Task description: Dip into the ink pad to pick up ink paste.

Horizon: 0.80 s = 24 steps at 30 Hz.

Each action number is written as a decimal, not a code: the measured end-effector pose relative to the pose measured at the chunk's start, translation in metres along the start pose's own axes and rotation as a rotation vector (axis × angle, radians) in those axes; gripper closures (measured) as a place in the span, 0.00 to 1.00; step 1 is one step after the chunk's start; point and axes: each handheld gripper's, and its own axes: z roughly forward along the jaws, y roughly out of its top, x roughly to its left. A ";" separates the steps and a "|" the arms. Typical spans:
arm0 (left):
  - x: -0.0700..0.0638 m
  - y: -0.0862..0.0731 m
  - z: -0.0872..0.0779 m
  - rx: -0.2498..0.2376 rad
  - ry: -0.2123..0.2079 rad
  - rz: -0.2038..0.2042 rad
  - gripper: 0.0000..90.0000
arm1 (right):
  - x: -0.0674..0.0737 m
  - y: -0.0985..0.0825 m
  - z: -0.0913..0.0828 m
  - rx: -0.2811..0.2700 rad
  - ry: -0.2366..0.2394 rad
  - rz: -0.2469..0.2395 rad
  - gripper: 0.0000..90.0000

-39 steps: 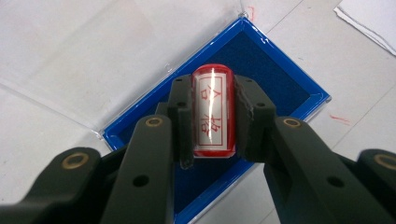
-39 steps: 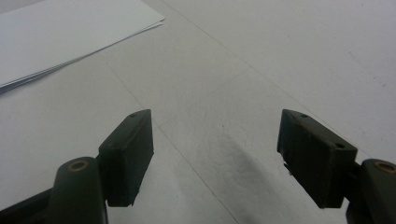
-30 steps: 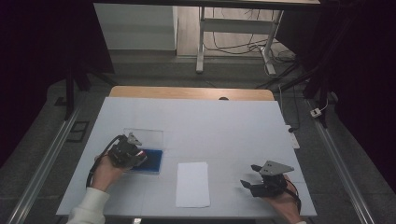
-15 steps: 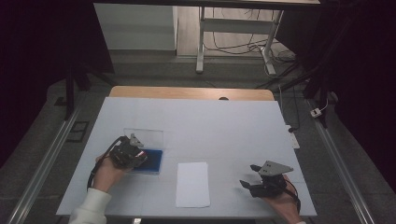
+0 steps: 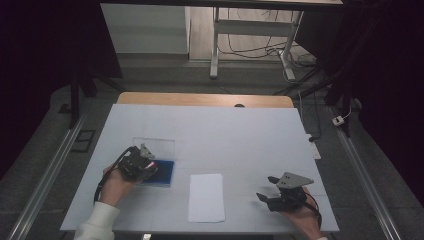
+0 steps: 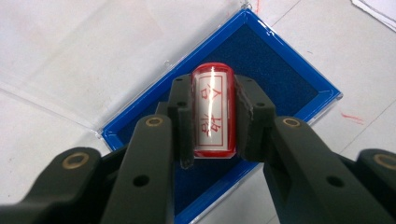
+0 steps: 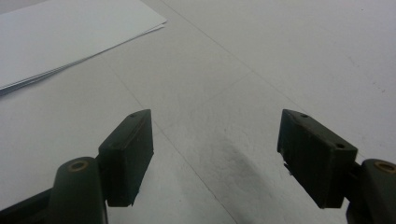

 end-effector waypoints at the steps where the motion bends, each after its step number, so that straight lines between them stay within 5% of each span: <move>1: 0.000 -0.001 -0.001 -0.007 0.001 0.003 0.78 | 0.000 0.000 0.000 0.001 0.000 0.000 0.30; 7: 0.011 -0.007 -0.005 -0.063 -0.061 -0.046 0.78 | 0.000 0.000 -0.001 -0.007 0.002 0.005 0.30; 14: 0.013 -0.006 -0.018 -0.119 -0.043 -0.065 0.78 | -0.002 -0.001 -0.002 -0.005 -0.002 0.008 0.30; 24: 0.012 -0.004 -0.038 -0.193 -0.082 -0.070 0.78 | -0.002 -0.001 -0.002 -0.007 -0.005 0.006 0.30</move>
